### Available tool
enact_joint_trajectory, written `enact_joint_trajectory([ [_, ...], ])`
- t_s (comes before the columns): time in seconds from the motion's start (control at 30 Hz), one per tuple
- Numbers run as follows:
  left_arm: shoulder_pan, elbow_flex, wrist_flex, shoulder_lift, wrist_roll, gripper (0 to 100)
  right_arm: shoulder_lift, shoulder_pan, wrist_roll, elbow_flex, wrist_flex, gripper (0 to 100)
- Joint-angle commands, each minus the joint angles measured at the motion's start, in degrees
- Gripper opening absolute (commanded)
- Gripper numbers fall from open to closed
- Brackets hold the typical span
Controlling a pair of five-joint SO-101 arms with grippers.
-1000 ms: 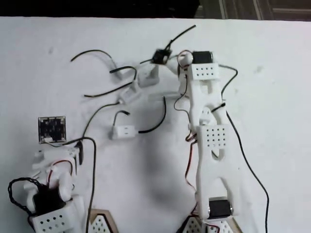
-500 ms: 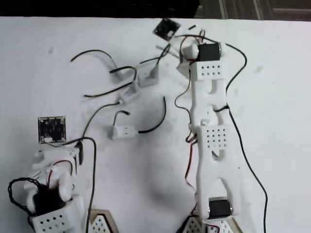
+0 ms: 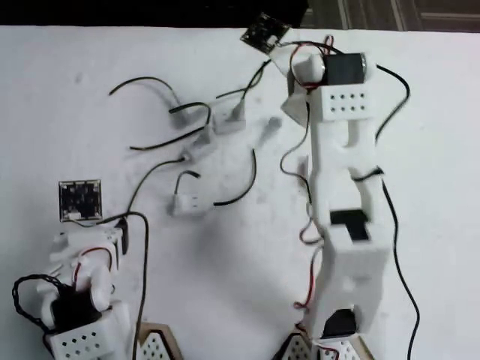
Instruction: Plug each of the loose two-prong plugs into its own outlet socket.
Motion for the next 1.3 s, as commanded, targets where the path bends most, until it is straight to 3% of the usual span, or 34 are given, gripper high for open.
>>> enact_joint_trajectory([
  [0.0, -0.13, -0.26, -1.23, -0.48, -0.53, 23, -15.52, 0.04, 0.88, 13.27, 0.04, 1.7],
  [0.13, -0.04, -0.26, -1.23, -0.48, -0.53, 23, -26.95, -3.38, 3.87, 27.87, -0.48, 1.7],
  [0.3, -0.04, -0.26, -1.23, -0.48, -0.53, 23, -30.37, -6.11, 3.87, 42.37, -12.53, 2.8],
  [0.43, -0.04, -0.26, -1.23, -0.48, -0.53, 23, -25.36, -6.02, 3.96, 48.44, -21.23, 16.0],
  [0.57, -0.04, -0.26, -1.23, -0.48, -0.53, 23, -16.40, -5.23, 6.15, 47.47, -27.65, 25.2],
  [0.73, -0.04, -0.26, -1.23, -0.48, -0.53, 23, -4.79, -3.03, 12.40, 42.55, -35.03, 25.5],
  [0.97, -0.04, -0.26, -1.23, -0.48, -0.53, 23, 7.08, -0.40, 19.60, 33.23, -35.56, 25.5],
  [1.27, -0.04, -0.26, -1.23, -0.48, -0.53, 23, 13.32, -4.35, 20.13, 28.75, -34.77, 25.5],
])
